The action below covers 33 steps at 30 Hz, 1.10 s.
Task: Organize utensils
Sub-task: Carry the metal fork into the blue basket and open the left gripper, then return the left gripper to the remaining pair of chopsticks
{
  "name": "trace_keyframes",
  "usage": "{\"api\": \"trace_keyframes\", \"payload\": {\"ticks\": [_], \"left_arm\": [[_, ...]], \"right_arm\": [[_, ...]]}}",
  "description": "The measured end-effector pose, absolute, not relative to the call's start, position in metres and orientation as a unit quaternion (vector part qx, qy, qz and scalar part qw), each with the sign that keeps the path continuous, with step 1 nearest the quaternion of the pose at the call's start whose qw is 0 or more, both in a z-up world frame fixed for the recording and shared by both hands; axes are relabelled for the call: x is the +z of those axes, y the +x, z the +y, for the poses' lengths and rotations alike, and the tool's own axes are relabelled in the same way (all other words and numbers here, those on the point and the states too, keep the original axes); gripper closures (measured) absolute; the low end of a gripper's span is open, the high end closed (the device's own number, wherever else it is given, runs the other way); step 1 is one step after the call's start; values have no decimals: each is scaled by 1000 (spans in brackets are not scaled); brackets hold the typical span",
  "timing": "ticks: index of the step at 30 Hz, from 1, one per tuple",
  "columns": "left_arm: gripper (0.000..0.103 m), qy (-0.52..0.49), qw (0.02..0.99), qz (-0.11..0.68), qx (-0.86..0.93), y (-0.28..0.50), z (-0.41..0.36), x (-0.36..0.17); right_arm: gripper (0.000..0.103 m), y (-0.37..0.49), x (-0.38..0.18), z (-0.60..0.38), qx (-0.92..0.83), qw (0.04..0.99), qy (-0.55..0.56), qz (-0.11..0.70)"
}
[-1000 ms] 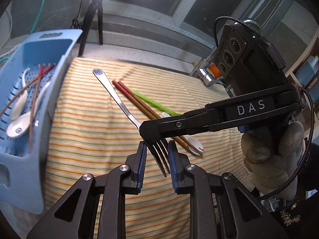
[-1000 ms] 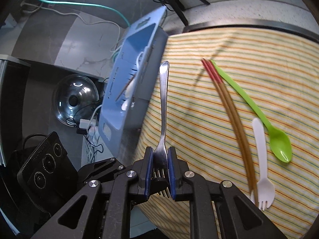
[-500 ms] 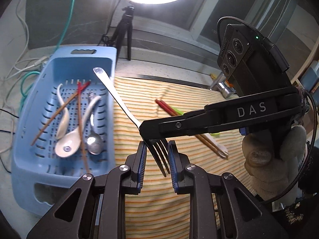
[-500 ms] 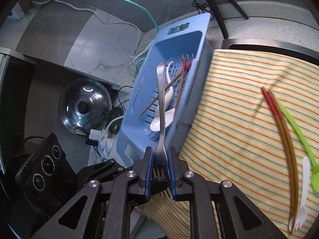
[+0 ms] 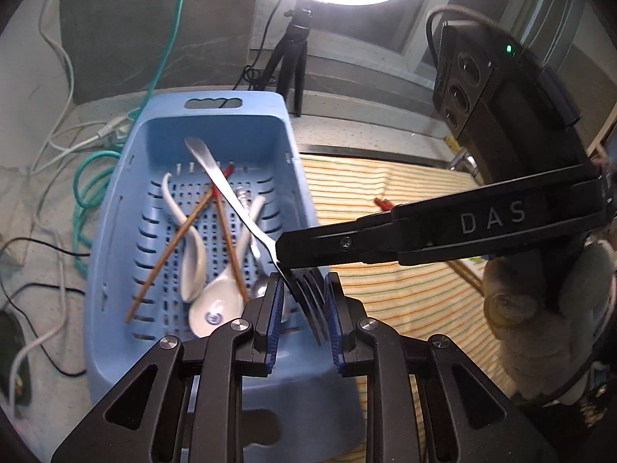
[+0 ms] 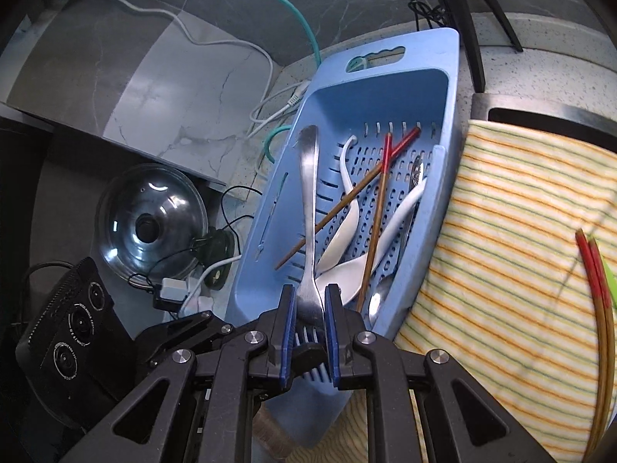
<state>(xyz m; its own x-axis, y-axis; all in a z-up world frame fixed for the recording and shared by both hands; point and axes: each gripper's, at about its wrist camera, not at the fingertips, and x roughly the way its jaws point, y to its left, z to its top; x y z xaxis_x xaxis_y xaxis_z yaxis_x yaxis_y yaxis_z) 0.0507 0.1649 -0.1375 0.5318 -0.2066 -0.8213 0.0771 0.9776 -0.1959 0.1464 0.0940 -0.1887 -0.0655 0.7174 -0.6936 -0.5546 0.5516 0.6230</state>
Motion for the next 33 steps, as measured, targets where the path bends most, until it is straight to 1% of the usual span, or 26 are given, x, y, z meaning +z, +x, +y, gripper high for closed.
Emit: {"api": "trace_keyframes", "payload": {"ticks": [1,3,4,5,6,7,13,20,33], "left_arm": [[83,-61,872,480,-77,50,167,-138],[83,-55,872,484,-59,51,170,-142],[82,-58,870,486,-58,51,172,-143],[76,-60,870,486,-55,50,174,-144],[67,-62,870,486,-51,49,175,-144],[66,-63,870,486,-47,48,176,-144],[66,-77,871,484,-38,43,181,-142],[66,-78,873,480,-35,39,170,-134],[66,-90,885,454,-45,26,130,-107]], "right_arm": [[89,147,-188,96,462,688,65,555],[81,149,-187,97,451,700,56,551],[69,150,-186,96,448,702,60,550],[57,152,-185,95,447,703,65,548],[55,152,-184,92,447,706,71,544],[54,153,-183,91,447,708,70,542],[51,156,-180,82,445,711,65,540],[49,156,-168,58,450,718,56,528],[49,175,-139,-53,440,737,70,509]]}}
